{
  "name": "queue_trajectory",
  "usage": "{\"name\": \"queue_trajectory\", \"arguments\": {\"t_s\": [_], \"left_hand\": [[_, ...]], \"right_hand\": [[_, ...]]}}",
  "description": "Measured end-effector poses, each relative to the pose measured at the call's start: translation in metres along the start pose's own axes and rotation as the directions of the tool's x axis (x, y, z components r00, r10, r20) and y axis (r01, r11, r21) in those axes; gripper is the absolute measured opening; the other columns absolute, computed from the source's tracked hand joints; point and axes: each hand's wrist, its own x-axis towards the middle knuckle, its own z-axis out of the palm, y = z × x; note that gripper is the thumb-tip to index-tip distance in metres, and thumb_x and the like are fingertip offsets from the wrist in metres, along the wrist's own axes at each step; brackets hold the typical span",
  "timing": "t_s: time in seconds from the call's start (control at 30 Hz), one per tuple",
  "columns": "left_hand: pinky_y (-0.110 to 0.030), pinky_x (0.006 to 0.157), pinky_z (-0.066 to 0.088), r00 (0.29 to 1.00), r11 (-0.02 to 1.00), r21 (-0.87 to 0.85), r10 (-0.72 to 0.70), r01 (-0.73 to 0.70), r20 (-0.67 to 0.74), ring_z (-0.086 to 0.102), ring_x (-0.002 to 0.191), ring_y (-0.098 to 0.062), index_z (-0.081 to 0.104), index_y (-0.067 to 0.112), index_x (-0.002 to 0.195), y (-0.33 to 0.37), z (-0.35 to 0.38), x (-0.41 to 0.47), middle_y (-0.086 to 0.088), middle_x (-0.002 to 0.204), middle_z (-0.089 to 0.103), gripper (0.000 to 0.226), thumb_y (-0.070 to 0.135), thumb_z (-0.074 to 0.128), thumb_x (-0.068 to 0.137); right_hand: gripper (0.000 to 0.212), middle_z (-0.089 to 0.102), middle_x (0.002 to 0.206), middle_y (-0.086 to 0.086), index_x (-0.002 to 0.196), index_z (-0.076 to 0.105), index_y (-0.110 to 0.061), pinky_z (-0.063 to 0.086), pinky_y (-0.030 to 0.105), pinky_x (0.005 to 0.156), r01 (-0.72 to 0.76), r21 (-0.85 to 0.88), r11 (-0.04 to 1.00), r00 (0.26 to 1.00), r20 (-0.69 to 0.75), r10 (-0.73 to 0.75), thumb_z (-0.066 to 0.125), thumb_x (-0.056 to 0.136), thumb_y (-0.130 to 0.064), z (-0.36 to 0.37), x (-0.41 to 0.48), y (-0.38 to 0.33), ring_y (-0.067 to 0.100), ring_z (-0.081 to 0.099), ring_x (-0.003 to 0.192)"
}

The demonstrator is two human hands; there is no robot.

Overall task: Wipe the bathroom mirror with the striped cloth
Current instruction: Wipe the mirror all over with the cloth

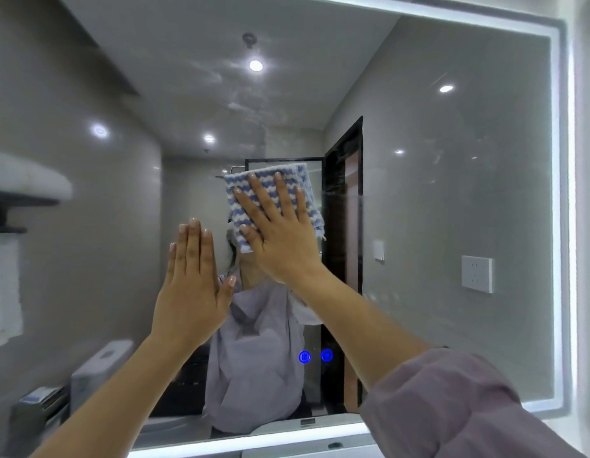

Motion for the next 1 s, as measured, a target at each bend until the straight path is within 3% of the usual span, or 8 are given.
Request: {"name": "queue_trajectory", "arguments": {"t_s": [0.2, 0.4, 0.5, 0.6, 0.83, 1.0], "left_hand": [[-0.043, 0.12, -0.001, 1.0, 1.0, 0.013, -0.005, 0.005, -0.006, -0.013, 0.147, -0.029, -0.006, -0.002, 0.148, -0.001, 0.001, -0.001, -0.019, 0.158, -0.014, 0.082, 0.052, 0.017, 0.091], [-0.044, 0.121, 0.0, 1.0, 1.0, 0.014, -0.004, 0.004, -0.013, -0.012, 0.147, -0.03, -0.004, -0.003, 0.148, 0.0, 0.002, 0.0, -0.02, 0.158, -0.012, 0.081, 0.049, 0.02, 0.091], [-0.044, 0.121, 0.0, 1.0, 1.0, 0.024, -0.004, 0.004, -0.011, -0.013, 0.147, -0.03, -0.005, -0.003, 0.148, -0.001, 0.002, 0.0, -0.02, 0.158, -0.013, 0.081, 0.049, 0.02, 0.092], [-0.043, 0.121, -0.002, 1.0, 0.999, 0.033, -0.003, 0.004, -0.011, -0.014, 0.147, -0.03, -0.007, -0.003, 0.148, -0.001, 0.002, 0.0, -0.02, 0.158, -0.014, 0.081, 0.05, 0.019, 0.092], [-0.042, 0.121, -0.002, 1.0, 1.0, 0.025, -0.013, 0.013, -0.011, -0.014, 0.147, -0.029, -0.007, -0.002, 0.148, -0.001, 0.003, 0.0, -0.018, 0.158, -0.015, 0.081, 0.05, 0.019, 0.092], [-0.042, 0.121, -0.002, 1.0, 1.0, 0.021, -0.014, 0.014, -0.013, -0.014, 0.147, -0.029, -0.006, -0.002, 0.149, -0.001, 0.003, 0.0, -0.018, 0.158, -0.014, 0.081, 0.051, 0.019, 0.092]], "right_hand": [[0.058, 0.003, 0.162, 0.002, 0.153, 0.009, -0.025, -0.001, 0.05, 0.119, -0.072, 0.016, 0.997, 0.996, -0.046, 0.073, 0.01, 0.1, -0.048, -0.002, -0.017, 0.056, 0.031, -0.002, 0.148], [0.057, -0.006, 0.161, -0.002, 0.152, -0.002, -0.03, 0.001, 0.052, 0.119, -0.232, -0.005, 0.973, 0.971, -0.063, 0.232, 0.012, 0.1, -0.049, -0.004, -0.043, 0.122, 0.029, -0.005, 0.148], [0.061, -0.01, 0.161, 0.0, 0.152, -0.008, -0.031, -0.005, 0.047, 0.12, -0.361, -0.016, 0.932, 0.932, -0.026, 0.36, 0.001, 0.096, -0.054, -0.007, -0.058, 0.155, 0.027, -0.011, 0.147], [0.066, -0.006, 0.162, 0.001, 0.153, -0.005, -0.03, -0.002, 0.048, 0.12, -0.497, 0.013, 0.868, 0.868, -0.001, 0.497, -0.002, 0.092, -0.056, -0.009, -0.071, 0.177, 0.026, -0.01, 0.148], [0.067, -0.008, 0.162, 0.003, 0.154, -0.003, -0.025, -0.009, 0.048, 0.118, -0.59, 0.072, 0.804, 0.807, 0.007, 0.591, -0.001, 0.092, -0.052, -0.007, -0.064, 0.155, 0.03, -0.011, 0.147], [0.066, -0.013, 0.161, 0.009, 0.153, -0.009, -0.022, -0.013, 0.05, 0.116, -0.507, 0.038, 0.861, 0.862, 0.011, 0.507, 0.006, 0.095, -0.049, -0.003, -0.045, 0.114, 0.034, -0.014, 0.146]]}}
